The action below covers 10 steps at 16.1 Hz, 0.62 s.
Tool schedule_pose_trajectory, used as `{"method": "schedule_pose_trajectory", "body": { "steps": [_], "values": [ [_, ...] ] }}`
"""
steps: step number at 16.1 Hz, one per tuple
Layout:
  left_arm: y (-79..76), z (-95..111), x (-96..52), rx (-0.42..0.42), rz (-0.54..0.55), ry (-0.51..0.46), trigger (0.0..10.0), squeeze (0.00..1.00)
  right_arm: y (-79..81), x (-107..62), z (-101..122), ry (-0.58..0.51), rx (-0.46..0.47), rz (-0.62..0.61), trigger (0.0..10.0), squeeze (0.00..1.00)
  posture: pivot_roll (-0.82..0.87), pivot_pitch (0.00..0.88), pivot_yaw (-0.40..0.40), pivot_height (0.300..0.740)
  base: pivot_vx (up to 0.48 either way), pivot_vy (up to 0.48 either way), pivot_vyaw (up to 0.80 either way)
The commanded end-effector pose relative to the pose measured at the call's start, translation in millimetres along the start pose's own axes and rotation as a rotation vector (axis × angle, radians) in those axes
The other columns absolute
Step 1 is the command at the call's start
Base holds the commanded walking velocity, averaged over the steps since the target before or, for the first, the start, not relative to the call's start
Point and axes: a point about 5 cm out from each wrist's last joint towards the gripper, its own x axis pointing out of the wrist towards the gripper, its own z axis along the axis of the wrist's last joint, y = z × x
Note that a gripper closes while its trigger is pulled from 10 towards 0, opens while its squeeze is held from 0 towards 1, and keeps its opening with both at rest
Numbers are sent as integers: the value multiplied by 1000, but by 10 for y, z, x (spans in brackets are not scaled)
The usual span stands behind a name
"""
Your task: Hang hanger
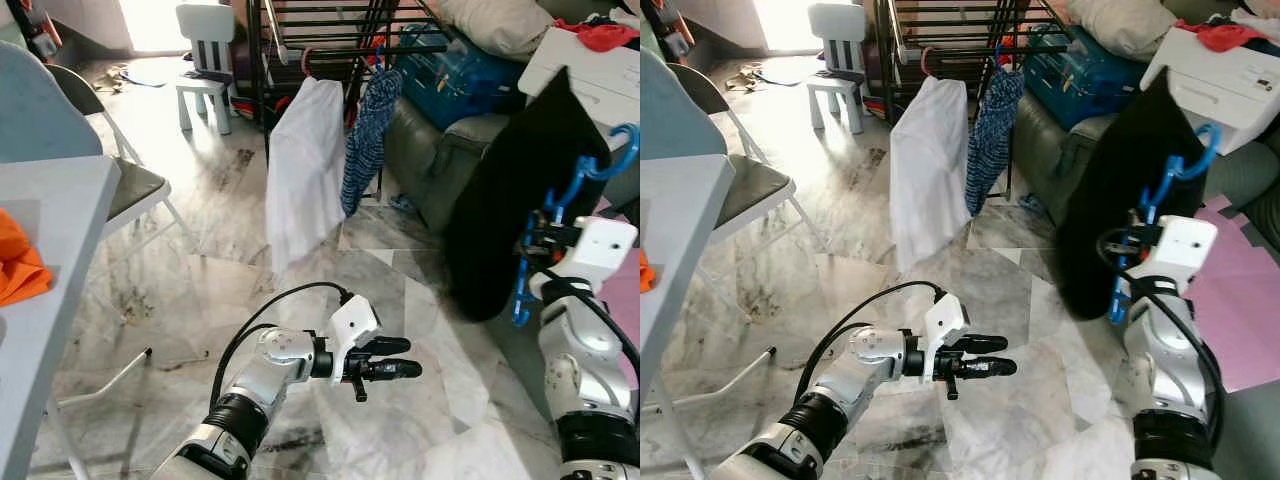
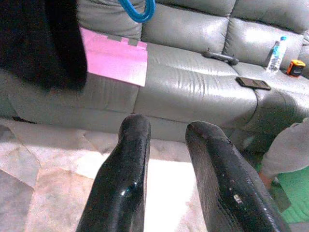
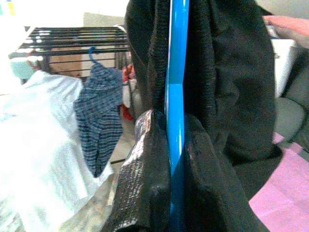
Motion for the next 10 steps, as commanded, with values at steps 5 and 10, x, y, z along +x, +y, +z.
{"method": "schedule_pose_trajectory", "body": {
  "steps": [5,10],
  "values": [
    [153,297,-158,174,-18,3,10000,1000,179,-313,-66,-35,-42,248,10000,0,4,0,-40,740,0,0,0],
    [475,614,-540,448,165,10,10000,1000,24,-771,-229,57,-10,353,10000,0,7,0,-29,740,0,0,0]
  ]
}}
